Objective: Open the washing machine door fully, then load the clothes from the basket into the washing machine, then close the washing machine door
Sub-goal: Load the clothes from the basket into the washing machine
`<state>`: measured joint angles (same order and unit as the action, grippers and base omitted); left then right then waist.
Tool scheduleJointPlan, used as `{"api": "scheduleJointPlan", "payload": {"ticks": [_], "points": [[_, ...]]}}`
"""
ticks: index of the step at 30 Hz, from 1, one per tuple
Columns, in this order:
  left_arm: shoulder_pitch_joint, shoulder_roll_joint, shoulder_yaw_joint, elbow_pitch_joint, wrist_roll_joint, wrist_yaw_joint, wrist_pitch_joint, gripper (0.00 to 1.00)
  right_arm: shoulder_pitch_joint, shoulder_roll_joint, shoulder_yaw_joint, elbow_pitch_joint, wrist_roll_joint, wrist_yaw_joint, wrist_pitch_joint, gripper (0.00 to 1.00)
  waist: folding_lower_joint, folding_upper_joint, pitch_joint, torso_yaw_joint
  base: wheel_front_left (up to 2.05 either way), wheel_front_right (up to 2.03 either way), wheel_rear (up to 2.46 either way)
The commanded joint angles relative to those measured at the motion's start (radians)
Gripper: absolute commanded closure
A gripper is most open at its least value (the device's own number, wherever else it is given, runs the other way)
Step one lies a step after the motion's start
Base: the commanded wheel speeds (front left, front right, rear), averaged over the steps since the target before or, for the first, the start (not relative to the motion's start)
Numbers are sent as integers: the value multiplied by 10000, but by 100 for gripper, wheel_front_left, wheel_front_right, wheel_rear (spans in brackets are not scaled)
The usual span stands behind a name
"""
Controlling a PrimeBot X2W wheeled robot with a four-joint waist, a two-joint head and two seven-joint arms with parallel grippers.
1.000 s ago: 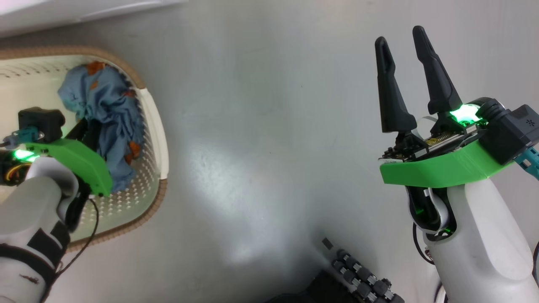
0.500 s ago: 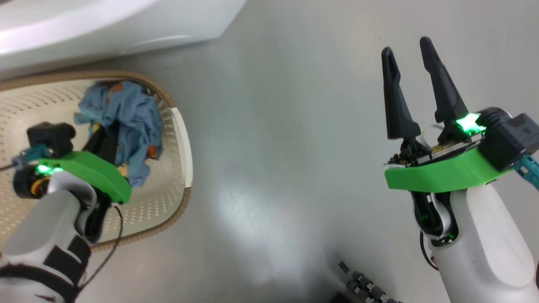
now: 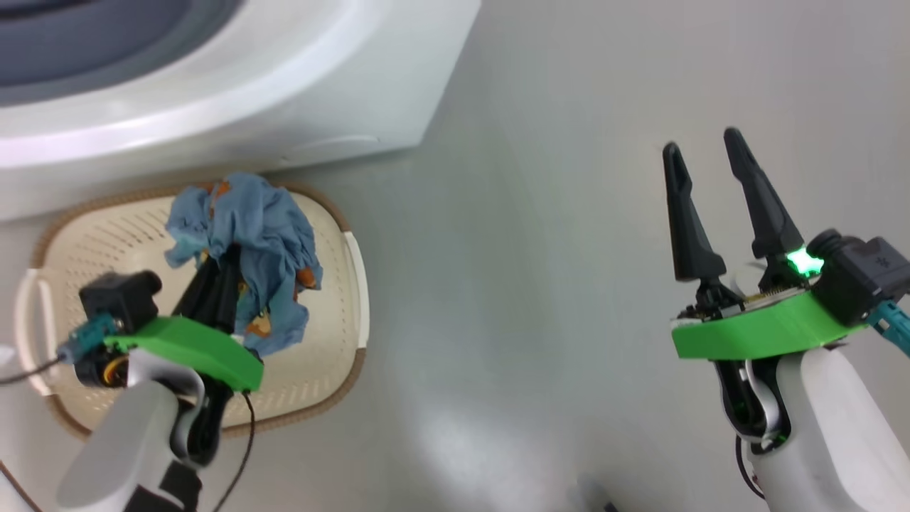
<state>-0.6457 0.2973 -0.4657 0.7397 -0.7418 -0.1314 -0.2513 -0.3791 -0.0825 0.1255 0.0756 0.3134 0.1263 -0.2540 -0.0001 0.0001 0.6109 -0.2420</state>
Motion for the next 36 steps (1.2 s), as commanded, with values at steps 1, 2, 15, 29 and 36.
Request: {"api": "scheduleJointPlan", "payload": {"ticks": [1,2,15,29,36], "points": [[436,130,521,-410,246,8,-104,100,409,-151,122,-160,-106,44,-78,0,1,-1,-814,396,0,0,0],[612,53,722,-570,365,8,-104,100,485,-187,111,-141,-107,44,-78,0,1,-1,-964,436,0,0,0],[2668,-592,2839,-2702,2062,8,-104,100,1602,-580,-82,100,-81,44,-78,0,1,-1,-2801,904,0,0,0],[4084,-1119,4392,-4592,3400,8,-105,100,2548,-762,-287,184,-69,44,-78,0,1,-1,-3980,1329,0,0,0],[4853,-1360,4954,-5594,4054,8,-105,100,3017,-821,-458,157,-50,44,-78,0,1,-1,-4376,1521,0,0,0]]}}
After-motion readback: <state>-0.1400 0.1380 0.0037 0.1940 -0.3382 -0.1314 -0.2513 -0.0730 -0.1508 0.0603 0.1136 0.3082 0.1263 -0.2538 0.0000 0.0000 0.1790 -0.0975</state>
